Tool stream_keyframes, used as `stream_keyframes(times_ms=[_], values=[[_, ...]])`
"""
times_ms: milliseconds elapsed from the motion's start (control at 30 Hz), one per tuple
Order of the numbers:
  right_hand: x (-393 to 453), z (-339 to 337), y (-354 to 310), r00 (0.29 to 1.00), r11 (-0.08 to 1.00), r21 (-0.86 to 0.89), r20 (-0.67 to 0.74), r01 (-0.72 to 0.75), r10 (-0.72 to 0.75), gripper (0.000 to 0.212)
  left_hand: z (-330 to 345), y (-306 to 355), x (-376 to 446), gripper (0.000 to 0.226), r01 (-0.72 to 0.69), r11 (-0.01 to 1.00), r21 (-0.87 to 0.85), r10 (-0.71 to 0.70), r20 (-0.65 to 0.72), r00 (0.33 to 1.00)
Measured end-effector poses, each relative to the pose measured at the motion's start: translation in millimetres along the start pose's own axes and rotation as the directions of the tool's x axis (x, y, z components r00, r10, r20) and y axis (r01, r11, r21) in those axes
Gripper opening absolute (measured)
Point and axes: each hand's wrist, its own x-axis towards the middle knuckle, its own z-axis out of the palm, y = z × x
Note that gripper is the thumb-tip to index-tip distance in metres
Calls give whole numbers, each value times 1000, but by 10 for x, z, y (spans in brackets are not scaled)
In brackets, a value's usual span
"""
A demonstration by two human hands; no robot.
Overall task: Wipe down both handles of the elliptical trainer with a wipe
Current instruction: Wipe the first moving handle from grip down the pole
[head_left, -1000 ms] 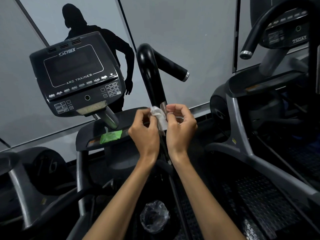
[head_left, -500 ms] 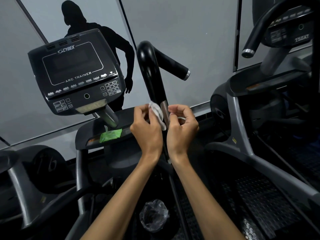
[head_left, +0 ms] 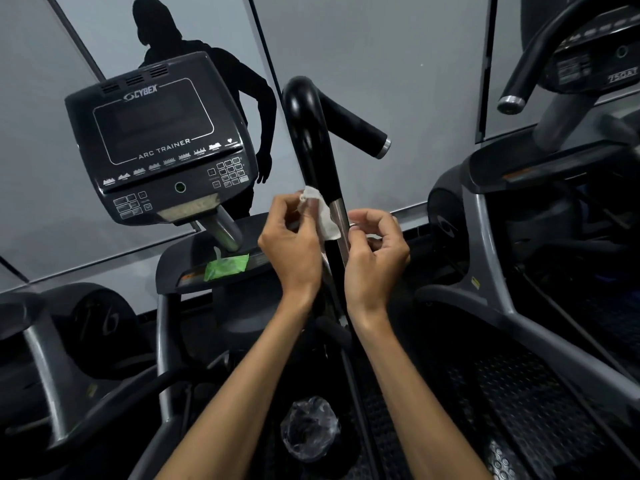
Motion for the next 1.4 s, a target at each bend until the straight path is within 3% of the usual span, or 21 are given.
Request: stream_keyframes(times_ms=[100, 167, 267, 367, 467, 567, 633, 733, 833, 1000, 1133, 1267, 1400], values=[[26, -22, 10, 1000, 1000, 18, -20, -7, 7, 37, -93, -119, -293, 20, 67, 995, 68, -72, 61, 996], [26, -7, 14, 1000, 1000, 11, -6, -4, 4, 34, -138, -131, -433, 13, 49, 995, 88, -57, 95, 994], [-2, 39, 2, 1000, 1000, 4, 28, 10, -10, 30, -65, -20, -219, 5, -14, 996, 85, 12, 31, 999], [1, 41, -36, 998, 1000, 0, 51, 23, -23, 28, 25, 52, -52, 12, 45, 999, -24, -46, -31, 998], [34, 9, -63, 999, 1000, 18, 43, 20, -20, 30, -59, -48, -297, 20, 121, 992, 39, -123, 36, 992], [48, 1, -78, 999, 999, 24, 29, 27, -27, 30, -132, -22, -371, 18, 93, 991, 91, -102, 102, 990], [50, 8, -65, 999, 999, 25, 29, 36, -36, 29, -77, 50, -190, 16, 76, 995, 61, -80, 68, 994], [61, 3, -26, 999, 999, 24, 31, 27, -28, 33, -4, -36, 32, 17, 159, 984, -79, -158, 16, 987], [88, -14, 3, 999, 1000, 28, 39, 11, -12, 38, -86, -157, -237, 24, 232, 972, -42, -229, 70, 971], [107, -2, 19, 999, 999, 49, 51, 9, -12, 40, -93, 0, -202, 15, 136, 991, -8, -135, 76, 988], [98, -22, 37, 999, 998, 57, 47, -15, 12, 38, -61, -138, -8, 23, 149, 986, -70, -141, 99, 985], [116, -27, 12, 999, 996, 86, 32, -24, 22, 34, -147, -239, -329, 21, 96, 993, 69, -106, 162, 981], [75, 3, 15, 998, 996, 86, 71, -5, -2, 27, -67, -91, -168, 14, 36, 999, 34, -39, 81, 996]])
